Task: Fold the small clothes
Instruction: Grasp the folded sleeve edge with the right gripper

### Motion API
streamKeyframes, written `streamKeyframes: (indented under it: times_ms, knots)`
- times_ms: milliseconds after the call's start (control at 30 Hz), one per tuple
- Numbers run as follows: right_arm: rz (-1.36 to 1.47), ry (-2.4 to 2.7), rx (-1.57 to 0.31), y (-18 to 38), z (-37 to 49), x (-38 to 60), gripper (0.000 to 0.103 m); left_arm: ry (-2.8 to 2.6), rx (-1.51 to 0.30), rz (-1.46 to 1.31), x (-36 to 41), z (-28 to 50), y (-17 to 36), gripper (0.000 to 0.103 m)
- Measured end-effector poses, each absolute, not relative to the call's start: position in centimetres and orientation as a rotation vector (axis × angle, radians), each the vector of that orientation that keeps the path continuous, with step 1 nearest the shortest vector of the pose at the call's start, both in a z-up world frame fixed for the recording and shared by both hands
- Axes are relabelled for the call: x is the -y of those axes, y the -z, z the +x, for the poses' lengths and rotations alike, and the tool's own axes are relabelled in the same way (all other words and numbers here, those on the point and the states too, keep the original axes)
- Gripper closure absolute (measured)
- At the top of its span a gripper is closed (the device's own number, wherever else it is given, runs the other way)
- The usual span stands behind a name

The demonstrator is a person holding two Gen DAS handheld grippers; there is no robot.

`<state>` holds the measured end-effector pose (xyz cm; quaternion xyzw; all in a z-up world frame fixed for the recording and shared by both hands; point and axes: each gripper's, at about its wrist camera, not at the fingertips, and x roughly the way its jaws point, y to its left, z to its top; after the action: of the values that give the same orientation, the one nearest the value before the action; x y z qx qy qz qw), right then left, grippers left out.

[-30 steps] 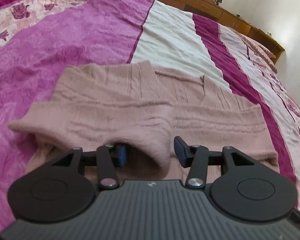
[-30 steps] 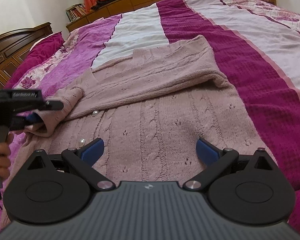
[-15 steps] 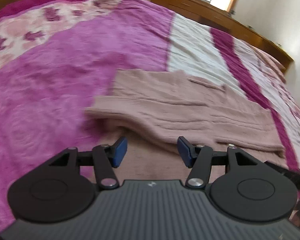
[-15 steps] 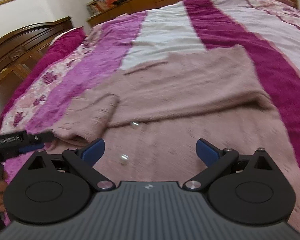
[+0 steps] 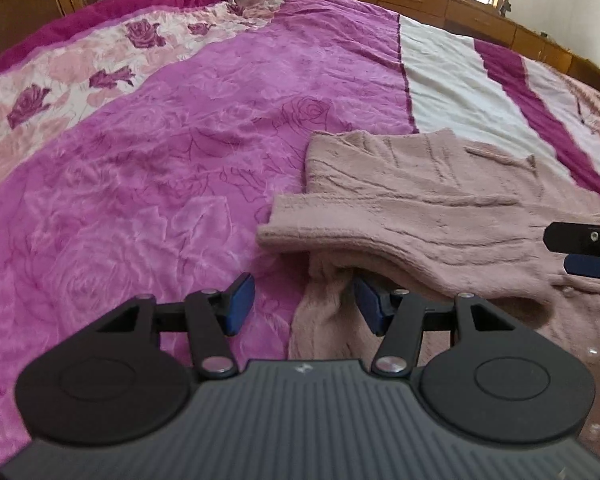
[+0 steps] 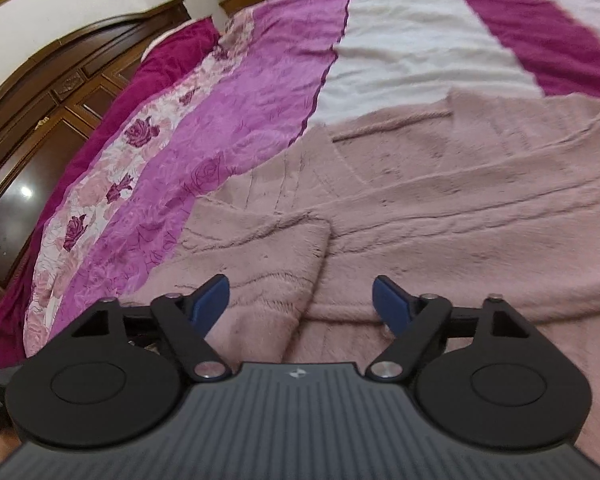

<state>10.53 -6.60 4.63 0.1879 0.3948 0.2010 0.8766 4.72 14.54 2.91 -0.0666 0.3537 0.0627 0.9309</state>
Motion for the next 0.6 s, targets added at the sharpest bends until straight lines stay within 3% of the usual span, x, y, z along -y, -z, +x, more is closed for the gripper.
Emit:
streamKeyframes:
  times_ms: [133,167,200,267,467,600]
  knots:
    - [0.387,-0.439,-0.874,-3.3,13.1,5.4,0.038,-0.153,-0.711,-0.144,-14.7,5.5,-2.3,0.046]
    - [0.378,-0.445,-0.878,-3.0,13.5,5.0,0.049,-0.157,-0.706,-0.147,-14.7,5.5,-2.3,0.046]
    - [0.368,-0.456,-0.882,-2.9,13.9,4.7,0.069,-0.165,-0.700,-0.148,-14.8,5.6,-2.2,0.045]
    - [0.344,-0.462,-0.877,-3.1,14.6,4.2,0.092,-0.196,-0.680,-0.152,-14.9,5.6,-2.1,0.043]
    - [0.215,-0.445,-0.619,-7.7,14.1,3.8,0.095,-0.253,-0.656,-0.158,-14.8,5.4,-1.5,0.043]
    - [0.131,-0.372,-0.633,-6.9,14.8,4.4,0.095,-0.258,-0.663,-0.120,-14.3,5.4,-1.3,0.043]
